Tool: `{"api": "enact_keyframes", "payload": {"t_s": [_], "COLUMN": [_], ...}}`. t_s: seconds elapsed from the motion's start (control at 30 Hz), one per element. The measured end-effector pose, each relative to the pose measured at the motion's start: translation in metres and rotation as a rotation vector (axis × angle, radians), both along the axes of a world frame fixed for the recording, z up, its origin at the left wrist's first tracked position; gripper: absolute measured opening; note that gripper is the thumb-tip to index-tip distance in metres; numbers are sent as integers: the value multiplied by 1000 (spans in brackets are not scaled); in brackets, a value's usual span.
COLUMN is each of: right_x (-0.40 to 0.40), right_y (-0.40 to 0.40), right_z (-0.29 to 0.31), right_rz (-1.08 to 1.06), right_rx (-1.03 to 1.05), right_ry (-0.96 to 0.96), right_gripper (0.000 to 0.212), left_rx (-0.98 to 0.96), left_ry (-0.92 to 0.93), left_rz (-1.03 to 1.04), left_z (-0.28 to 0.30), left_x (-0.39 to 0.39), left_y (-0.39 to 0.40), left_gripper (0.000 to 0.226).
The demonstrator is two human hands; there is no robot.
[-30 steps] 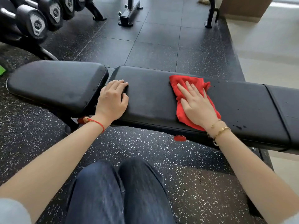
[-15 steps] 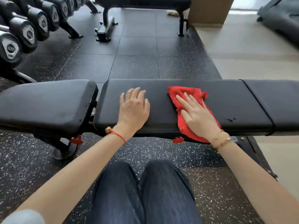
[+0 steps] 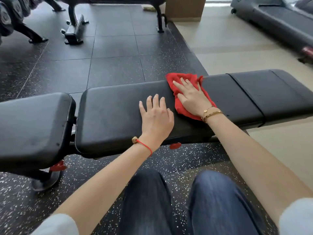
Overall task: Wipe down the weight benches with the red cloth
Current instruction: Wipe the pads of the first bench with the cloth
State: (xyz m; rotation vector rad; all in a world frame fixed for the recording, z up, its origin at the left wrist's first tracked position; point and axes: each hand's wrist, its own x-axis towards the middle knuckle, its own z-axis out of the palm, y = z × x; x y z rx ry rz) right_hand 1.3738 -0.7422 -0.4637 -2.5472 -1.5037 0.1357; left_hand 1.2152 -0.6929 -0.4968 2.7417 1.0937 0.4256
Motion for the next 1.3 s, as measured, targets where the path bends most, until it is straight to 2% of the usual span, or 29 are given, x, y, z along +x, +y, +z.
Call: {"api": "enact_keyframes", "payload": {"t_s": [0.23,0.33,0.47,0.6,0.83,0.97,1.1,1.3], "right_x": [-4,27,60,41,19,50,65,50], "right_y": [-63,-70,-32,-7,-56,-72,-50,-40], "right_z": [-5,-5,-1,-5,-13,-13,-13,-13], "right_rz": [197,113,-50,116,413,363,272,348], "right_rx": [57,52,5,21,67,65,44,40], "right_ry": [4,49,53,-7,-13,34,35,-13], "right_gripper": [56,54,54,55,57,55,54,55], "left_rx": [35,36,30,35,-9,-17,-22,12], "left_ry": [-7,-22,-63,-94,-134,-145,-169,-167], "left_rz": [21,29,48,55,49,50,69,75], "left_z": [-3,-3,-1,-1,-1,2,4,3], "left_x": [2,1,3,3,1,1,4,7], "left_y": [-1,-2,-4,-4,-1,-2,-2,-3], "left_gripper": [52,52,49,46,44,42,36,35]}}
